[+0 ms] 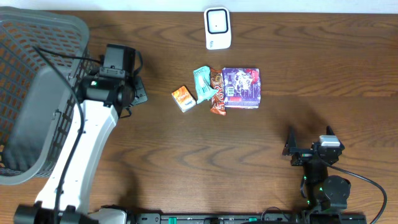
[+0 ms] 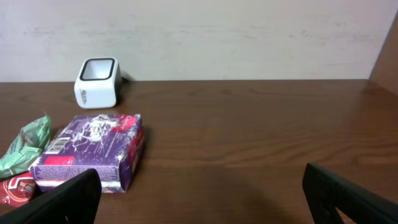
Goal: Scan the item barcode
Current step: 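Move the left gripper back over the basket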
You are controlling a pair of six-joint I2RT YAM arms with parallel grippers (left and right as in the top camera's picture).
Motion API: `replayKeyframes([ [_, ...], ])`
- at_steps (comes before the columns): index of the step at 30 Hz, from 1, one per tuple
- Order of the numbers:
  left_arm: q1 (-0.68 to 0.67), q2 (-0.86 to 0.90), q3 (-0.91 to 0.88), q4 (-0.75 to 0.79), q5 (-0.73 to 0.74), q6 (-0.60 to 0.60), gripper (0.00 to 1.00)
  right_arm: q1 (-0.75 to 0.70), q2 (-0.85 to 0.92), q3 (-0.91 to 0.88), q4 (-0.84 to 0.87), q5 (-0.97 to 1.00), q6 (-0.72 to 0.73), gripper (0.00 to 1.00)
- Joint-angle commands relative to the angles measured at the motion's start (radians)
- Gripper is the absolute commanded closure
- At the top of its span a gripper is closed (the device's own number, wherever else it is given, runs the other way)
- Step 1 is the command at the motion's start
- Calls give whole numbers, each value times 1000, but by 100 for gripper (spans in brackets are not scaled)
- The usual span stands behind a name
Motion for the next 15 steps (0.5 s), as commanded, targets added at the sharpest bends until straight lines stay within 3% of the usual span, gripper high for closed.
replayKeyframes([
  [1, 0, -77, 17, 0, -179, 9, 89, -6, -5, -2, -4, -2, -15, 1],
  [6, 7, -122, 17, 29, -420, 9, 92, -6, -5, -2, -4, -2, -15, 1],
  [15, 88, -98, 16, 54, -423, 5, 92, -6, -5, -2, -4, -2, -15, 1],
])
